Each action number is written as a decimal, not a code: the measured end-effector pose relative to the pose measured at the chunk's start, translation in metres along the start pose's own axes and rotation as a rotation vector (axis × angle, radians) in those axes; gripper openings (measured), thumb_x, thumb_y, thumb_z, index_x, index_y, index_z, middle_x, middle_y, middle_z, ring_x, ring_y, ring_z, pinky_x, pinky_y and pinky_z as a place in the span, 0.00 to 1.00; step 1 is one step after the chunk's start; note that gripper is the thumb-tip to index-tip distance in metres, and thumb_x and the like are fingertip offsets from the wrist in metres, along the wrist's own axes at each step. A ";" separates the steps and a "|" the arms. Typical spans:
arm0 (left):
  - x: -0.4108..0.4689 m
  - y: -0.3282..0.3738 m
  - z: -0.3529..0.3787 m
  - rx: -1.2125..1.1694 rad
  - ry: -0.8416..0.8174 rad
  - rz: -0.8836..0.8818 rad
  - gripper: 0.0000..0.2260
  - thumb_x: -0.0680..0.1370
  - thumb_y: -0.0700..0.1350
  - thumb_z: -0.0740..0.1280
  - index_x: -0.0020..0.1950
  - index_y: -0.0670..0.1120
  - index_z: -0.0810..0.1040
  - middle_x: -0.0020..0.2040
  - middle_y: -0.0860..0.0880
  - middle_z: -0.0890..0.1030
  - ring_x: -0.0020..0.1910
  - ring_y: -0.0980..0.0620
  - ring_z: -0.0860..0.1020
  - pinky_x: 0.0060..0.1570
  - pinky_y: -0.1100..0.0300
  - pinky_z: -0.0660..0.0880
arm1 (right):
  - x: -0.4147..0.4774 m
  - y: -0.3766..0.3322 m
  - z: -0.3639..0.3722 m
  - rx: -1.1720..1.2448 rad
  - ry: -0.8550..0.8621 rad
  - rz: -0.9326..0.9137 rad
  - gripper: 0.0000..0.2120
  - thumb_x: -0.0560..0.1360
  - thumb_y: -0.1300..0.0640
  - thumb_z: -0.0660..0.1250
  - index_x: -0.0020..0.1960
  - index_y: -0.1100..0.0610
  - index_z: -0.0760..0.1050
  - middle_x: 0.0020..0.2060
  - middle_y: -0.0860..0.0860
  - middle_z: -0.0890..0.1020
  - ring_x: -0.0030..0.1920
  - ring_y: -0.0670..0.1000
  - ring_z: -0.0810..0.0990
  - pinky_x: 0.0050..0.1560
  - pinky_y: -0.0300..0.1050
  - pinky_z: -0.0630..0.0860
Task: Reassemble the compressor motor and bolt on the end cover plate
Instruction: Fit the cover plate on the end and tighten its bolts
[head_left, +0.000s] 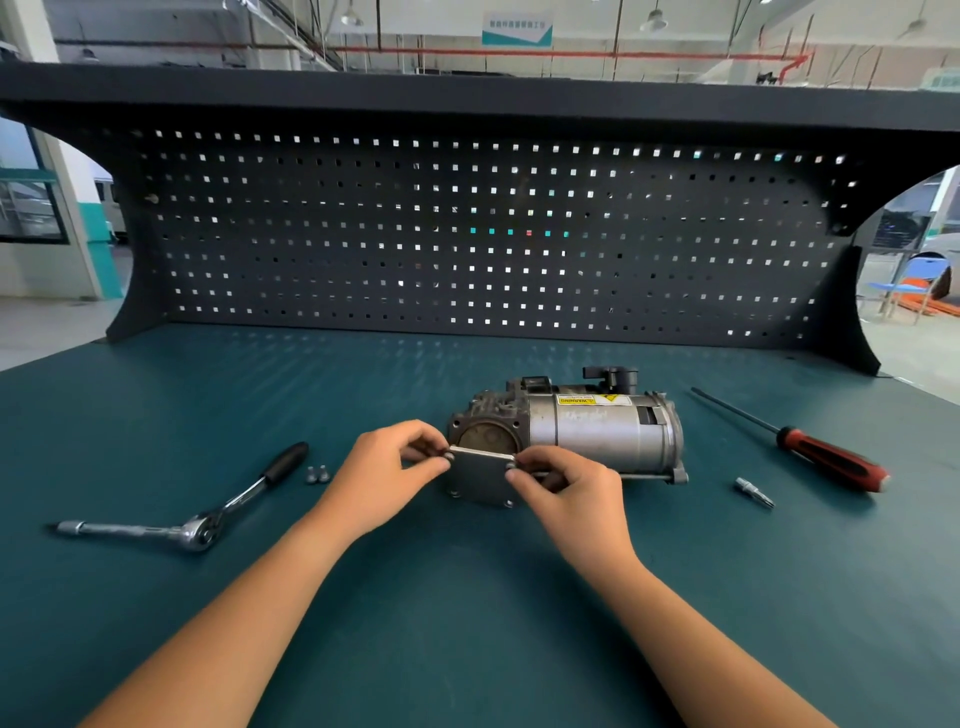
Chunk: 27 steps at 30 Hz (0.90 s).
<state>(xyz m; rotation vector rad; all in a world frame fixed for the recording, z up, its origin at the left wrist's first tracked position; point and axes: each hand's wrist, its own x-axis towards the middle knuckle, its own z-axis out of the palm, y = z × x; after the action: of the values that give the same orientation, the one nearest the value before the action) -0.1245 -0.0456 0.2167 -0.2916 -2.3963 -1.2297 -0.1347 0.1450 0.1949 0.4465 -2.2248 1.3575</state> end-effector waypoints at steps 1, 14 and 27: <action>0.000 -0.001 0.001 -0.013 0.022 -0.001 0.13 0.72 0.36 0.71 0.37 0.55 0.76 0.38 0.58 0.81 0.38 0.65 0.78 0.40 0.77 0.70 | 0.001 -0.001 0.001 -0.007 0.008 -0.012 0.03 0.69 0.59 0.74 0.41 0.52 0.82 0.26 0.37 0.76 0.31 0.40 0.74 0.36 0.31 0.71; 0.011 0.002 0.006 -0.112 0.131 -0.009 0.11 0.72 0.33 0.71 0.41 0.50 0.80 0.41 0.51 0.76 0.41 0.55 0.76 0.44 0.74 0.70 | 0.018 -0.006 -0.002 0.033 0.029 -0.034 0.04 0.69 0.62 0.74 0.43 0.57 0.83 0.33 0.43 0.77 0.33 0.38 0.75 0.39 0.27 0.70; 0.016 -0.003 0.005 -0.195 0.104 -0.043 0.13 0.74 0.30 0.67 0.44 0.48 0.80 0.41 0.52 0.79 0.40 0.58 0.77 0.42 0.73 0.72 | -0.001 -0.031 0.013 -0.138 -0.024 -0.201 0.04 0.72 0.58 0.71 0.44 0.58 0.79 0.35 0.44 0.71 0.34 0.45 0.70 0.41 0.40 0.69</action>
<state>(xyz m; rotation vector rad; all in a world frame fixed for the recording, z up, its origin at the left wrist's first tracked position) -0.1409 -0.0434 0.2194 -0.2300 -2.2091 -1.4639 -0.1212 0.1200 0.2120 0.6207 -2.2084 1.0929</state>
